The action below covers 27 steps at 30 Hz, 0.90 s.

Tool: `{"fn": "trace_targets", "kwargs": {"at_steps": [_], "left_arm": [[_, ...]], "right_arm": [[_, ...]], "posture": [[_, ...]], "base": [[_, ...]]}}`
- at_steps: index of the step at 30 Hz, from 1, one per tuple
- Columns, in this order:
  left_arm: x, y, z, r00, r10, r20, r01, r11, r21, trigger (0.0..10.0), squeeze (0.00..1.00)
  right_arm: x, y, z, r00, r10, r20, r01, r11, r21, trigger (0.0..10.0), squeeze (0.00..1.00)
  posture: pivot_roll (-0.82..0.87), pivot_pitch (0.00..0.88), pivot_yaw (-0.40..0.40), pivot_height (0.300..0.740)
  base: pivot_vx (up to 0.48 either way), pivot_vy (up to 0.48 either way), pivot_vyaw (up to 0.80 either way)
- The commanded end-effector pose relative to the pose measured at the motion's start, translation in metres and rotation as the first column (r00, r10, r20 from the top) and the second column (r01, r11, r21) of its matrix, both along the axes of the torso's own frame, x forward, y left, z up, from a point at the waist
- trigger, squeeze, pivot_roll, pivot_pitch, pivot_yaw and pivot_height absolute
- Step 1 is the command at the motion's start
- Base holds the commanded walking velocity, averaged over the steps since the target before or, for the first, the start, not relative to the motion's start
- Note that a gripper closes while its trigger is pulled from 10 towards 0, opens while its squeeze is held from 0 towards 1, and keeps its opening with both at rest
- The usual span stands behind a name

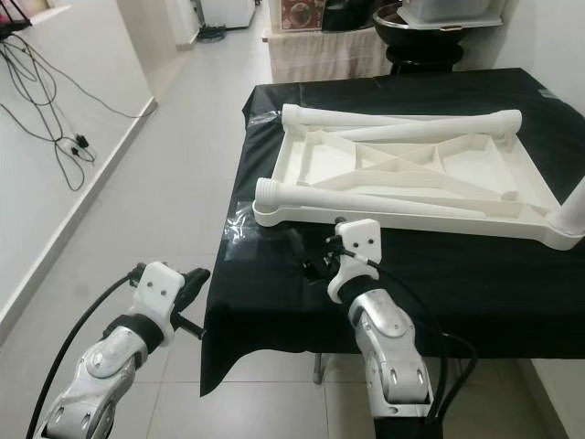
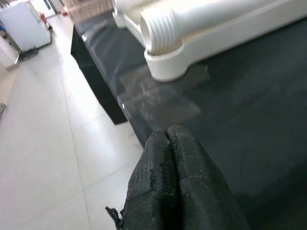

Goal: Building children table

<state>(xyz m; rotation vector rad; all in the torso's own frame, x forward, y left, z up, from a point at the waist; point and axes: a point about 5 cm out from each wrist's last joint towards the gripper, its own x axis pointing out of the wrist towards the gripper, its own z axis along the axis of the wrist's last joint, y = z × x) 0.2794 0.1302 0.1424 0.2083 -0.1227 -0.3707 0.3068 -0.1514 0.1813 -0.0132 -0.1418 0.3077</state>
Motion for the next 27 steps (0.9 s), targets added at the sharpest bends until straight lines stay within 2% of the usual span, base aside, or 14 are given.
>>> {"fn": "trace_targets", "kwargs": {"at_steps": [1,6,14,20,27], "left_arm": [[0.002,0.011,0.008,0.999,0.023,0.027,-0.023,1.0,0.0,10.0,0.0],[0.005,0.017,0.015,0.998,0.043,0.047,-0.042,0.999,-0.008,10.0,0.0],[0.006,0.016,0.017,0.998,0.029,0.056,-0.029,1.0,0.001,10.0,0.0],[0.005,0.014,0.016,0.999,0.014,0.05,-0.014,1.0,0.005,10.0,0.0],[0.004,0.012,0.015,0.999,0.001,0.049,-0.001,1.0,0.009,10.0,0.0]], "right_arm": [[0.001,0.006,-0.002,1.0,0.026,-0.011,-0.026,1.0,0.008,10.0,0.0],[0.001,0.008,0.0,0.999,0.039,0.013,-0.039,0.999,0.017,10.0,0.0],[0.001,0.012,-0.001,0.998,0.068,0.016,-0.068,0.998,-0.008,10.0,0.0],[-0.001,0.009,0.0,0.996,0.075,0.046,-0.076,0.997,0.018,10.0,0.0],[0.002,0.01,-0.002,0.998,0.058,0.019,-0.058,0.998,0.032,10.0,0.0]], "posture": [[-0.08,0.09,0.056,0.74],[-0.08,0.088,0.055,0.74],[-0.07,0.081,0.056,0.74],[-0.07,0.081,0.06,0.74],[-0.06,0.075,0.056,0.74]], "base": [[0.0,0.0,-0.8],[0.0,0.0,-0.73],[0.0,0.0,0.0],[0.0,0.0,0.8],[0.0,0.0,0.0]]}}
